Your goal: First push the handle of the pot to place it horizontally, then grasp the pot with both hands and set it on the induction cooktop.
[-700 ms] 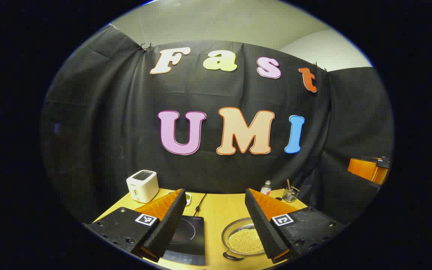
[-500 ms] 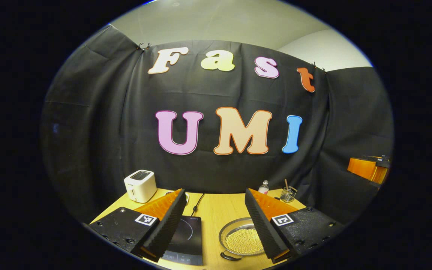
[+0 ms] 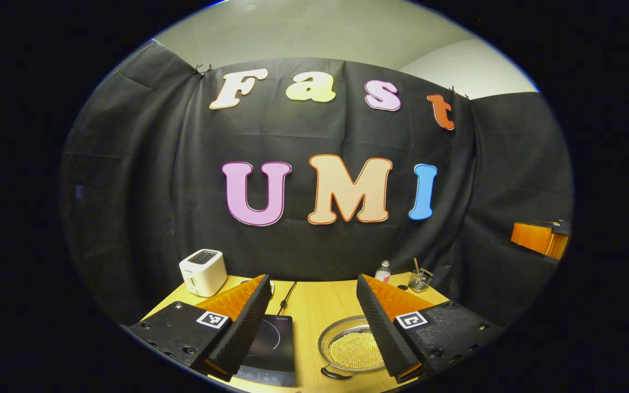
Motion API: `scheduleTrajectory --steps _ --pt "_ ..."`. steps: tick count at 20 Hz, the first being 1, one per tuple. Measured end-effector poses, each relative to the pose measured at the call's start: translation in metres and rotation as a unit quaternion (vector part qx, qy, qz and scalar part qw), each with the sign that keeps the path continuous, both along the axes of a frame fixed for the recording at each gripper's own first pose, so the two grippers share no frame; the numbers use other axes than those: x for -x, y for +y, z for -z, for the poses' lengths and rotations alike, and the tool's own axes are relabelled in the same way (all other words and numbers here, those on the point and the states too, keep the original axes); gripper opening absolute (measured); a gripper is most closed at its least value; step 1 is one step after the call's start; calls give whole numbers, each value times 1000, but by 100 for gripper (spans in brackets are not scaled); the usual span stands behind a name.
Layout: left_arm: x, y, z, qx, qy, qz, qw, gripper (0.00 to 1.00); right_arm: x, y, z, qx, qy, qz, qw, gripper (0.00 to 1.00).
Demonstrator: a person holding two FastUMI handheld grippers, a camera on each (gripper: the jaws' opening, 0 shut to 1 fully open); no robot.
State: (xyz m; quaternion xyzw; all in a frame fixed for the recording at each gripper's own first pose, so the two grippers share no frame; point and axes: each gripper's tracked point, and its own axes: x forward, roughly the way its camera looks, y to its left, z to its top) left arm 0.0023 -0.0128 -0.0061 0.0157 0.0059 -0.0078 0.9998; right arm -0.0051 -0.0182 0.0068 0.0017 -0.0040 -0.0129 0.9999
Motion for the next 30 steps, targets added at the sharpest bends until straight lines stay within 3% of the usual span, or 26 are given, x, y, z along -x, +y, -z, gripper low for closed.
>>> scheduleTrajectory --steps 8,10,12,13,14,16,19,20,21,22,23,25,26,27,30 --pt "4 6 0 -7 -1 -3 1000 92 -2 11 0 -8 0 -15 1000 93" --pt "4 9 0 -8 -3 -5 1000 96 -2 14 2 -3 5 -19 1000 93" --pt "4 13 2 -8 0 -10 1000 95 -6 18 4 -1 7 -21 1000 83" --pt "4 15 3 -8 1 -11 1000 95 -5 22 4 -4 7 -26 1000 70" --pt "5 17 4 -7 2 -13 1000 96 -5 25 3 -9 6 -28 1000 70" --pt "4 21 6 -7 4 -15 1000 96 -7 29 5 -18 6 -33 999 54" --pt "5 28 8 -14 6 -24 1000 92 -13 26 9 -20 11 -24 999 17" --pt "4 29 8 -14 7 -25 1000 95 -18 24 11 -20 11 -21 1000 11" --pt "4 30 9 -14 8 -25 1000 92 -12 26 10 -20 10 -23 999 4" --pt "3 31 9 -14 8 -25 1000 95 -14 28 10 -17 10 -23 1000 3" --pt "3 33 10 -14 9 -26 1000 92 -16 29 12 -11 10 -23 1000 3" --pt "1 36 11 -13 10 -27 999 92 -18 33 14 -2 12 -27 1000 6" --pt "0 37 11 -13 10 -27 999 96 -19 36 16 -1 14 -29 999 2" --pt "1 37 11 -14 9 -28 999 92 -19 38 19 -1 17 -32 999 6" --pt "2 44 12 -17 9 -31 999 96 -22 46 29 -5 28 -38 999 2"
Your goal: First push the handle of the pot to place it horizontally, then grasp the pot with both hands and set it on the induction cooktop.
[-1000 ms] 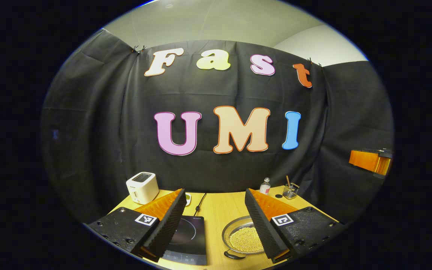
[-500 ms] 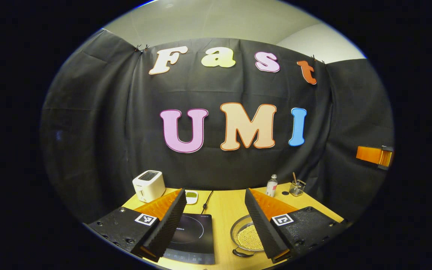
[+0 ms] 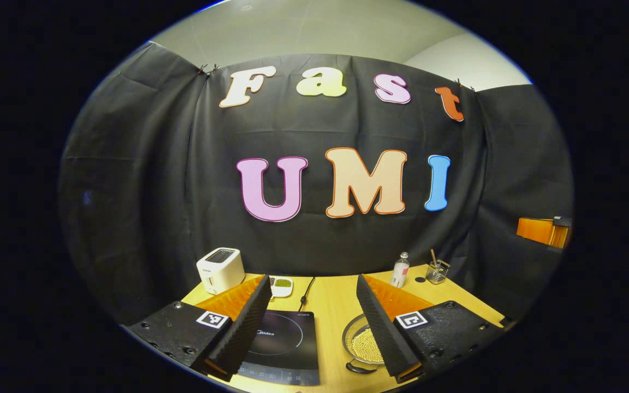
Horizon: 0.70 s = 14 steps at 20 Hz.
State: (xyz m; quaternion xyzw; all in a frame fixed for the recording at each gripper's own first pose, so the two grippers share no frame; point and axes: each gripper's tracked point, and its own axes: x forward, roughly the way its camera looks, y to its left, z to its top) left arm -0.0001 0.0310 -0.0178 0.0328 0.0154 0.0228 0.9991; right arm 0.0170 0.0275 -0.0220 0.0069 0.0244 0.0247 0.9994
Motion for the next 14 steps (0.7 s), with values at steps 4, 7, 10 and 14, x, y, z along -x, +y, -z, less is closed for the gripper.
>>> scheduleTrajectory --steps 4,7,10,14 --pt "4 13 8 5 9 -8 1000 92 -2 15 17 -2 23 -11 1000 3" --pt "8 26 18 5 19 -17 1000 96 -2 29 39 2 54 -20 998 2" --pt "10 37 27 14 24 -22 999 92 0 50 67 3 91 -38 995 6" --pt "11 55 36 20 32 -31 999 96 4 74 110 4 146 -54 988 6"
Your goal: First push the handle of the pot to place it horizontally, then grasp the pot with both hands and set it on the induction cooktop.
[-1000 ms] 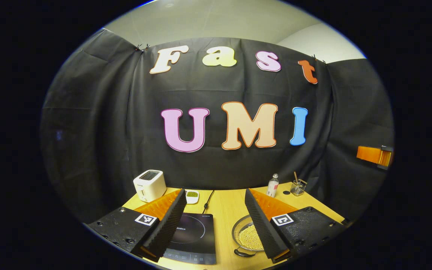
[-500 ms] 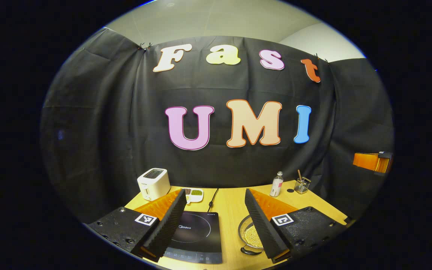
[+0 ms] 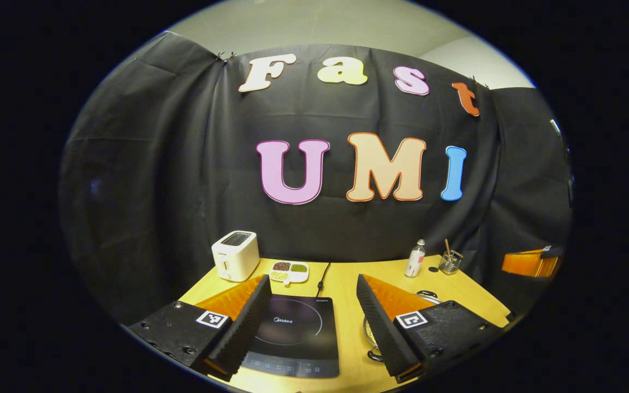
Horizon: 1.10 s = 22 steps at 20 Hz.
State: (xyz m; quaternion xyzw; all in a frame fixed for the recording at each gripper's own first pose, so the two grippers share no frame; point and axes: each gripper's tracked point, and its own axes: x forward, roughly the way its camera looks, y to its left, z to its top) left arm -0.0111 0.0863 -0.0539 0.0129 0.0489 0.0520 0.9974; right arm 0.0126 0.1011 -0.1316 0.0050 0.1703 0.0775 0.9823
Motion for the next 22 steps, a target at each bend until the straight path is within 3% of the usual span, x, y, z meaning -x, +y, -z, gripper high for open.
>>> scheduleTrajectory --steps 1,6,9,11,17,18,22 --pt "0 5 3 1 4 -1 1000 96 2 7 12 -2 17 -4 1000 2" --pt "2 29 12 -2 13 -7 1000 96 12 31 80 -10 105 -19 994 6" --pt "4 39 17 -8 17 -6 1000 96 23 40 115 -18 151 -20 988 0" --pt "6 43 17 -8 17 -5 1000 96 30 40 138 -13 183 -18 983 4" --pt "15 55 27 1 20 -11 1000 92 55 45 196 -27 279 -11 960 4" --pt "17 55 28 5 20 -8 1000 96 57 46 205 -25 291 -10 956 0" --pt "24 64 38 9 28 -15 999 96 56 43 250 -22 345 10 938 0"
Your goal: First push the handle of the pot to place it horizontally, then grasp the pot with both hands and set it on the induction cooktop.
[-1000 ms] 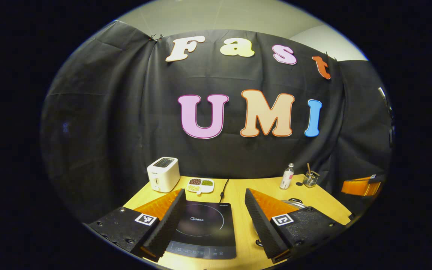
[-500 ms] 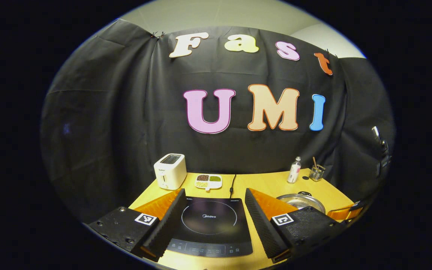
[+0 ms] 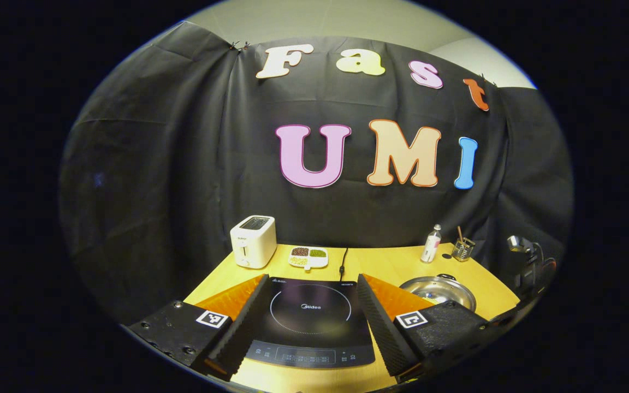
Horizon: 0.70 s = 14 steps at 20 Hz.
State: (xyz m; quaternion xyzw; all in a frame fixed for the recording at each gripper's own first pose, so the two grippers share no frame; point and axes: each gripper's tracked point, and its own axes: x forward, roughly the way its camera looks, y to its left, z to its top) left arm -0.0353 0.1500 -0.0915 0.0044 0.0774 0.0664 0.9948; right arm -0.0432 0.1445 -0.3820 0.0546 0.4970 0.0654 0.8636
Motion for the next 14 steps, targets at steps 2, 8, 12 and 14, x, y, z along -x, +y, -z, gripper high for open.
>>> scheduleTrajectory --steps 2,8,12,14 --pt "4 2 6 7 5 -6 1000 96 -1 0 21 -2 30 16 999 10" --pt "17 13 21 25 25 -28 999 96 -15 6 52 7 56 28 998 3" --pt "22 24 22 20 30 -42 998 96 -19 18 55 4 63 20 998 3" --pt "22 26 20 18 27 -42 999 92 -23 24 56 6 58 15 998 4"
